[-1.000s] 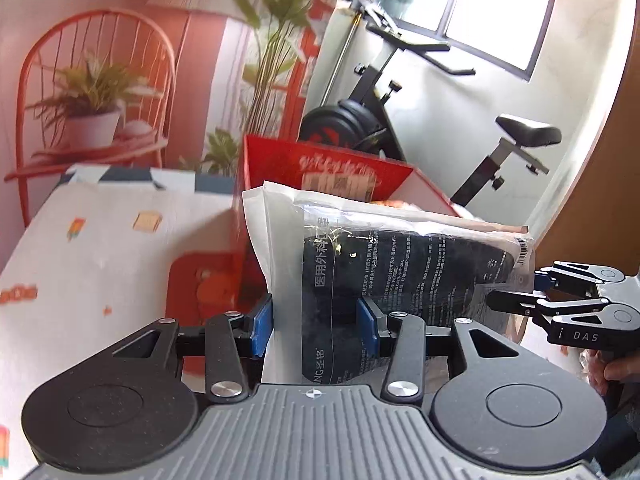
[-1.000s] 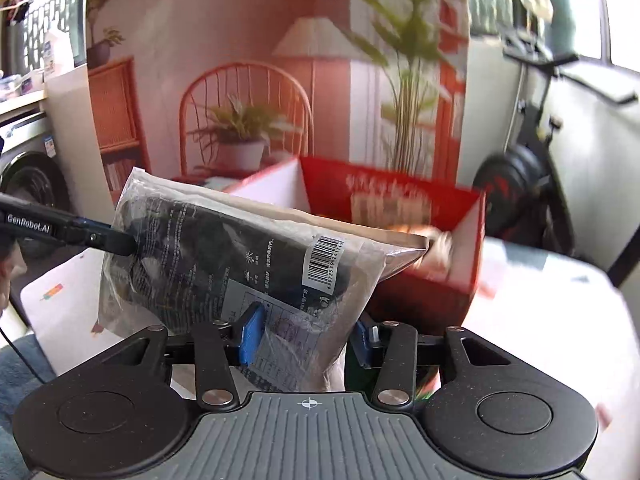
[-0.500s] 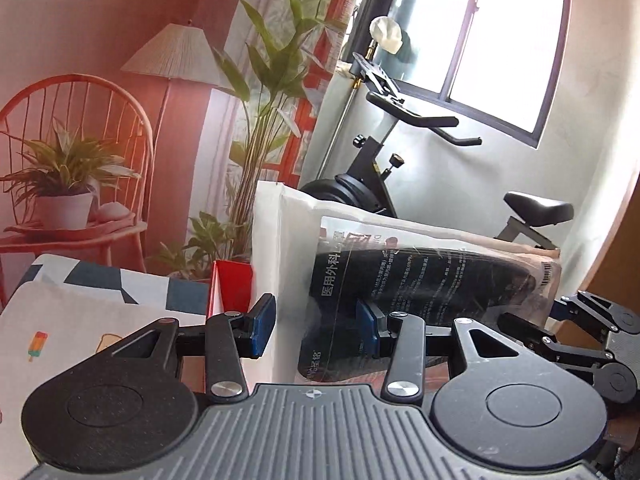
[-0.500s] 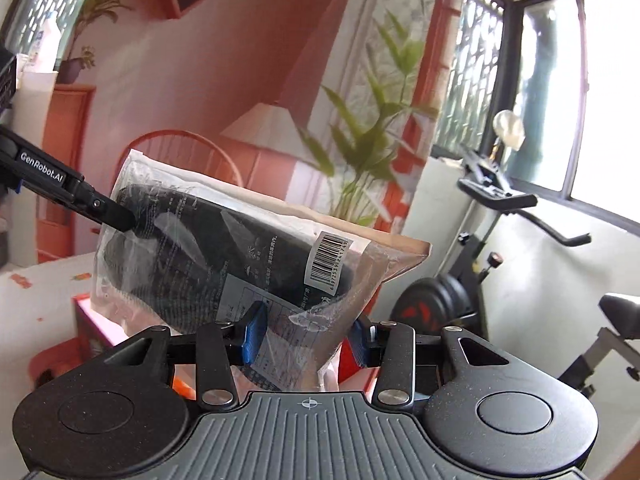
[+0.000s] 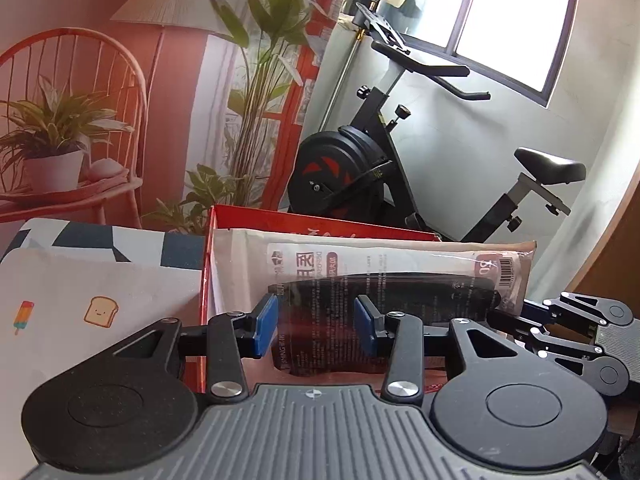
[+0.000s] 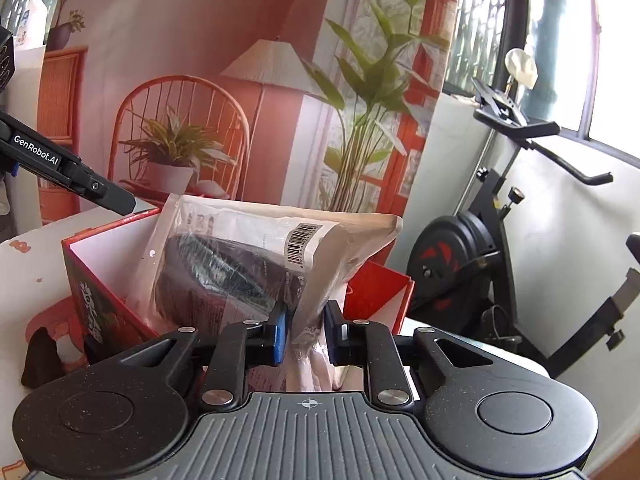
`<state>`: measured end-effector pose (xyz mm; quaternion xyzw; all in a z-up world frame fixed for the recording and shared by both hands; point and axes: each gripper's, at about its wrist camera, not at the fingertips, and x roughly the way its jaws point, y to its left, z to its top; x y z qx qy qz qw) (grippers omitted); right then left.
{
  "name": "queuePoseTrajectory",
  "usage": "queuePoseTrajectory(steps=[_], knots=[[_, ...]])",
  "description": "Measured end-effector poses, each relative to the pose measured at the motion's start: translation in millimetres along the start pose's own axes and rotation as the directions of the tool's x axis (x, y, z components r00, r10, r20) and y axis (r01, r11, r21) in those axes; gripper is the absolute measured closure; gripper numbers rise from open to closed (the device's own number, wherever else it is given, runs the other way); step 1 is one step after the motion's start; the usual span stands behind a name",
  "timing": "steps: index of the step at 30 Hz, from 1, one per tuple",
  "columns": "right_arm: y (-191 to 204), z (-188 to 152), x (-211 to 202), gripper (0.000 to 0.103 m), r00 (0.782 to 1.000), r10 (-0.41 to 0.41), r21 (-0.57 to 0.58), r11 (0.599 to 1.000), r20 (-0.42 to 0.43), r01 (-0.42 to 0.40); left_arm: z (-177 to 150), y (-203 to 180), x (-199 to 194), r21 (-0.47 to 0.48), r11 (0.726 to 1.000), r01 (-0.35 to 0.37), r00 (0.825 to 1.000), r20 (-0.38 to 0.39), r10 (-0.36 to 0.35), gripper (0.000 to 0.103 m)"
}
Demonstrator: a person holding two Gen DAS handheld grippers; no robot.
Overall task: Organize soft objects
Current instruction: 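Lift the bag package with both grippers and carry it over the box, then lower the bag package into the box and open both grippers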
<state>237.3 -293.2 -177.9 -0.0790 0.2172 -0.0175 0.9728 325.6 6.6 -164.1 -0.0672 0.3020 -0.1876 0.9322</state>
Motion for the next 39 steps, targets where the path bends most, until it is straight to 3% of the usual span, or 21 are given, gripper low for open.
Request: queuePoseTrajectory(steps=[9,19,23,25,28,30,32,34,39], knots=[[0,-2,24,0.088,0.995,-0.01,0.035,0.999,-0.101,0.013,-2,6,11,-0.037,0.999,-0.035,0.999,-0.037,0.033,0.058],[-24,14,75,0.088,0.963,-0.017,0.077,0.996,-0.268,0.039,9,10,34,-0.074,0.994,-0.081,0.994,-0.079,0.075,0.058],[-27,23,73,0.071,0.965,-0.058,0.063,0.995,-0.254,0.077,14,9,47,-0.078,0.993,-0.09,0.991,-0.105,0.081,0.058],[-32,28,66,0.07,0.971,-0.067,0.062,0.995,-0.231,0.083,14,8,50,-0.068,0.993,-0.092,0.991,-0.099,0.085,0.058],[-38,36,59,0.079,0.98,-0.043,0.07,0.996,-0.195,0.057,10,8,53,-0.055,0.993,-0.105,0.99,-0.098,0.099,0.058],[-39,42,60,0.099,0.98,-0.003,0.059,0.998,-0.2,0.015,8,6,53,-0.037,0.993,-0.113,0.99,-0.095,0.109,0.058],[-34,43,68,0.099,0.971,0.043,0.042,0.999,-0.237,-0.034,8,4,53,-0.018,0.992,-0.127,0.988,-0.094,0.125,0.057],[-27,40,84,0.101,0.947,0.071,0.043,0.997,-0.312,-0.061,8,4,52,-0.002,0.99,-0.14,0.986,-0.091,0.139,0.054],[-22,31,118,0.103,0.906,0.1,0.158,0.987,-0.411,-0.038,7,8,47,0.018,0.988,-0.151,0.985,-0.077,0.151,0.049]])
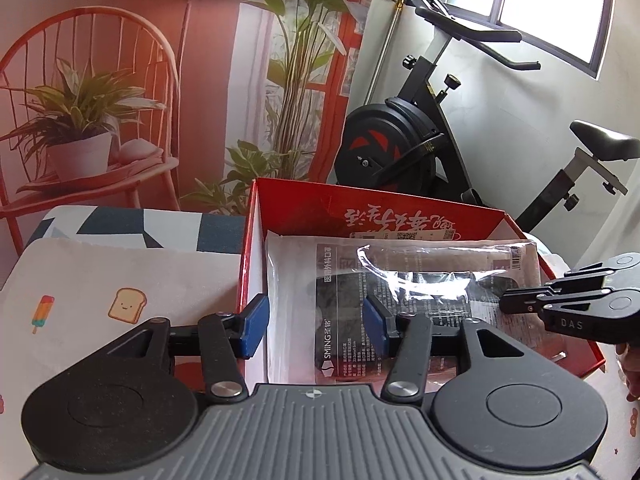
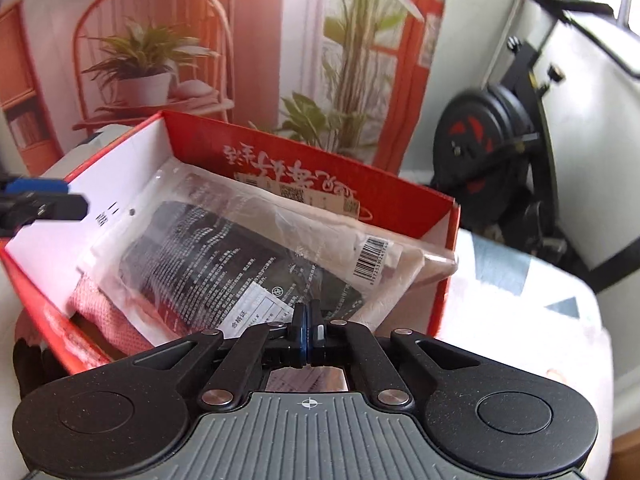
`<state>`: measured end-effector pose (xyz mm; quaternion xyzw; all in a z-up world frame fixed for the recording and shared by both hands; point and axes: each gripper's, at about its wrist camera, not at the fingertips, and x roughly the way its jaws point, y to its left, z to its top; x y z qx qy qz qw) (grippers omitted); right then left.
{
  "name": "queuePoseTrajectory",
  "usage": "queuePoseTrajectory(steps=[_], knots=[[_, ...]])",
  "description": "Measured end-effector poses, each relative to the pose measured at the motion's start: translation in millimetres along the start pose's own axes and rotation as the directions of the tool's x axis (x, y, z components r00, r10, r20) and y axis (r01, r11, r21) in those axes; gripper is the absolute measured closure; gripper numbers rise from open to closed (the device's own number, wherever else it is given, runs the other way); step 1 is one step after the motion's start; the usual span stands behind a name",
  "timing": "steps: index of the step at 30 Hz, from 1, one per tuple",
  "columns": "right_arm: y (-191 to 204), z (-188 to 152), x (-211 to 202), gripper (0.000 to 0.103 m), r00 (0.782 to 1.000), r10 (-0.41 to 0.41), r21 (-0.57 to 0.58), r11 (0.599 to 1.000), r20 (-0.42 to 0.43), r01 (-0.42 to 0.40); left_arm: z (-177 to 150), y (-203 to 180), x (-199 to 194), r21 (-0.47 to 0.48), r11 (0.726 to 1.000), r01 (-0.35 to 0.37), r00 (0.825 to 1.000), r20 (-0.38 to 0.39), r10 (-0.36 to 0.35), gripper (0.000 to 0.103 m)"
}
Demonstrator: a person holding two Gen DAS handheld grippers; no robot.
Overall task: Organize soft objects
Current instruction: 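Lower the bag package into the box and open both grippers, then move both grippers down to the black mesh glove on the pile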
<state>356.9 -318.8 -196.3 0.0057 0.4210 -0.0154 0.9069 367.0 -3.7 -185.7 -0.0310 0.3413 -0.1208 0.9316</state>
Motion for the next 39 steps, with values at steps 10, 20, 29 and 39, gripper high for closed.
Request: queuePoseTrajectory(steps=[10,20,29,39], knots=[[0,2,41,0.103,0.985,0.049,0.098,0.995,-0.167,-0.033,-5,-3,-3,0.019,1.0,0.019,1.0,0.0,-0.019,0.047],[-3,-14,-12,0.069,0.994,-0.023,0.137,0.991,0.107,0.008,-12,-15,-24,0.09,0.994,0.056,0.998,0.018,-0.058,0.043],[5,-58,-82,0.023,0.949,-0.085,0.211,0.977,0.303,0.02,-32,-15,-62,0.12,0.989,0.089,0.995,0.027,-0.093,0.035],[36,-118,-122,0.02,0.916,-0.082,0.249,0.968,0.392,-0.019,-78,5,-72,0.063,0.995,0.076,0.996,-0.061,-0.072,0.033]])
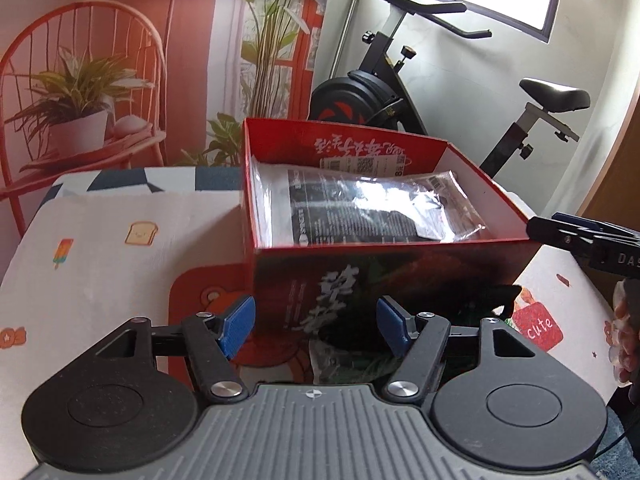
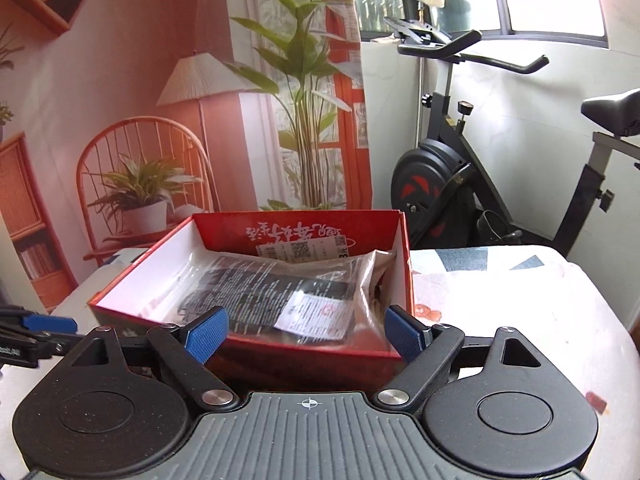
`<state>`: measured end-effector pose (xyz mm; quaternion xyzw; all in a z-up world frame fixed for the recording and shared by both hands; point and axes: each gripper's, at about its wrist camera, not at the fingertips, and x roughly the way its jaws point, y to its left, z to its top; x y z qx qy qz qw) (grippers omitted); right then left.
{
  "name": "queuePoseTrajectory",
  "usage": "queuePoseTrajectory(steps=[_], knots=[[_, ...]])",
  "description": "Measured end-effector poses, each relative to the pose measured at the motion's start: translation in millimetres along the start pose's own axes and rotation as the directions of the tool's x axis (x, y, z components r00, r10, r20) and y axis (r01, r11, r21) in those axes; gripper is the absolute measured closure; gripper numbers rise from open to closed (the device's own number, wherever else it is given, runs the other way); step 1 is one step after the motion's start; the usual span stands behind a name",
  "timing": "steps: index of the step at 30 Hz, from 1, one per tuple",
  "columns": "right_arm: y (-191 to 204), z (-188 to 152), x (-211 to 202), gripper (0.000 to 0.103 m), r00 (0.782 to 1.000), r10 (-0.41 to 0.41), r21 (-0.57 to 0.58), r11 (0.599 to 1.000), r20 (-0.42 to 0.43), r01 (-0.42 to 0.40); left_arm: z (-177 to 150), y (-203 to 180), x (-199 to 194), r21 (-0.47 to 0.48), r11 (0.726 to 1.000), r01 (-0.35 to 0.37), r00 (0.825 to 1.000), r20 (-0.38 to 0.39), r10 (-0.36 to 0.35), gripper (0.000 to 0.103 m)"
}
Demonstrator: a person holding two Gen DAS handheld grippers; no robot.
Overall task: Organize soft objects
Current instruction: 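Move both grippers down to the black mesh glove on the pile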
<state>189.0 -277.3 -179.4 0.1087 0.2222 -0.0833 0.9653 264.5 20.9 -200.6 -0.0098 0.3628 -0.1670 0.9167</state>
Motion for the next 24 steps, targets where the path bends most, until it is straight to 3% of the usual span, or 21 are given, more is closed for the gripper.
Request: queuePoseTrajectory(steps=[9,17,24], knots=[[14,-46,-22,0.022,1.0,-0.016,0.077,0.997,-0.005,0.016,-33,19,30,-0.14,0.989,-0.055,0.996,-0.082,0.044,0.034],[9,-87,-12,0.024,0.992,-0.025,0.181,0.982,-0.124,0.047,-51,25,41,-0.263,0.963,-0.061,0.995,-0.096,0.037,0.035],[17,-94,3,0.024,0.987,-0.016,0.195,0.98,-0.162,0.048,-68,13,29,-0.216,0.976,-0.029,0.998,-0.058,0.016,0.055]])
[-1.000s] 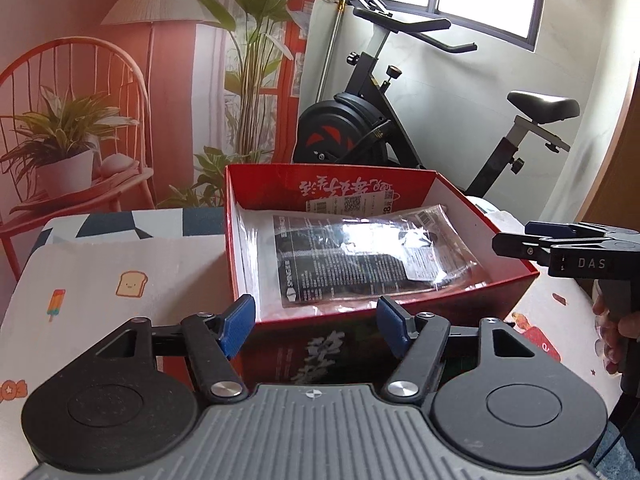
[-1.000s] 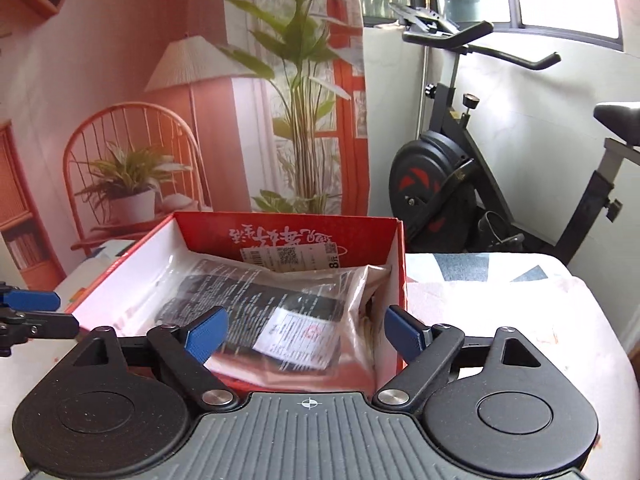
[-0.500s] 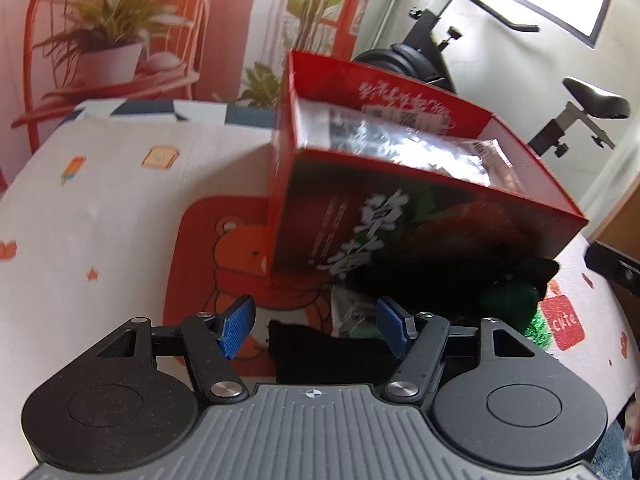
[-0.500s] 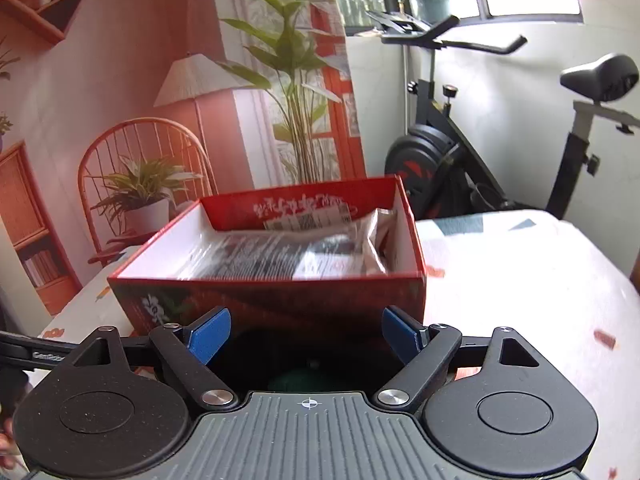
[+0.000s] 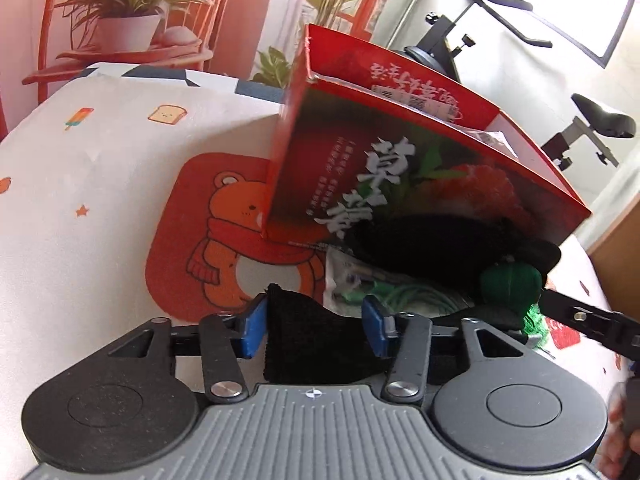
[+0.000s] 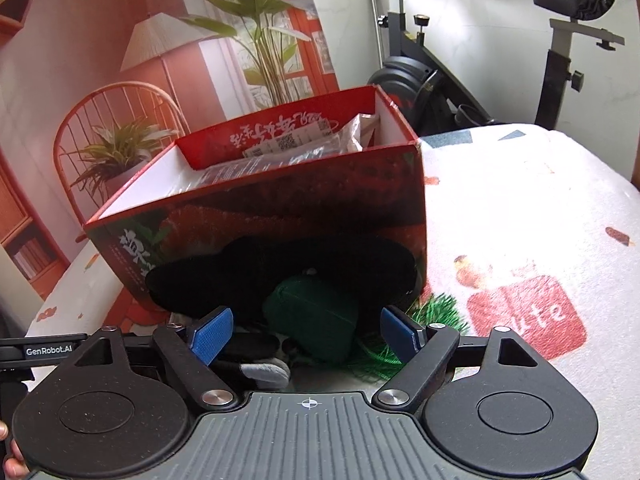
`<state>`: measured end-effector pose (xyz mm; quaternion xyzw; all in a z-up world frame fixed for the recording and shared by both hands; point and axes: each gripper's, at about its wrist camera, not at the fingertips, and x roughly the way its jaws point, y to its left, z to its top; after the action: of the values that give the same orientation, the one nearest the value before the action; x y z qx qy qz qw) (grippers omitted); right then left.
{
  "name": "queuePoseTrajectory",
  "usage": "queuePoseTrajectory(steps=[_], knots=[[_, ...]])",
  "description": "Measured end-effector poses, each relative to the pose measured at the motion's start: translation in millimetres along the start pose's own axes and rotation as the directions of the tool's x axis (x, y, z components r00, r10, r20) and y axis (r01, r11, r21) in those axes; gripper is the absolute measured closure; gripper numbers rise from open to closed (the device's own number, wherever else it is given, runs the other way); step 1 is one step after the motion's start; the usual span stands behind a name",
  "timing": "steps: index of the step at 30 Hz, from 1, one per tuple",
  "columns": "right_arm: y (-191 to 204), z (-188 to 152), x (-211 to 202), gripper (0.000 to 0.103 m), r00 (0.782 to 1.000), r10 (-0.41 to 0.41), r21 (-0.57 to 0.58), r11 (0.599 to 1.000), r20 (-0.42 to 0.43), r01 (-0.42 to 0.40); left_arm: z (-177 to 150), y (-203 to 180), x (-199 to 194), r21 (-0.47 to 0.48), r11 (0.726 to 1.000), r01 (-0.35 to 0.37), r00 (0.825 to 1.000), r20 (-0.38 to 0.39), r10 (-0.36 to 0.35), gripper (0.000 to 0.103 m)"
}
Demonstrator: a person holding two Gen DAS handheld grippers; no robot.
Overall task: Organize soft objects
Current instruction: 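Move both grippers down to the black mesh glove on the pile, then close both grippers on the cuff of the black mesh glove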
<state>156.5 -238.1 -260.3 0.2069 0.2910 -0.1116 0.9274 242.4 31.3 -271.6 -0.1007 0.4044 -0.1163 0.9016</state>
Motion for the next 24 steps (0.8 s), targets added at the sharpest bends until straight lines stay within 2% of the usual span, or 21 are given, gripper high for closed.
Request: queuePoseTrajectory(steps=[7,11,21,24], knots=[[7,-16,14,0.025,0.997,0.015,0.006,1.0,-0.07,-0.015,-15,1,-4,-0.022,1.0,0.015,1.0,0.001,-0.015,0.057],[12,-22,13,0.025,0.996,0.033,-0.018,0.999,-0.085,-0.035,-18,5,-5,-0.041,0.999,0.02,1.0,0.001,-0.02,0.057],[7,-28,11,0.025,0.988,0.071,0.017,0.997,-0.134,-0.069,-26,12,-14,-0.101,0.994,0.032,0.999,-0.019,-0.034,0.057],[8,-29,8,0.025,0.988,0.08,0.011,0.997,-0.129,-0.08,-26,9,-19,-0.078,0.997,0.009,1.0,-0.014,-0.011,0.056]])
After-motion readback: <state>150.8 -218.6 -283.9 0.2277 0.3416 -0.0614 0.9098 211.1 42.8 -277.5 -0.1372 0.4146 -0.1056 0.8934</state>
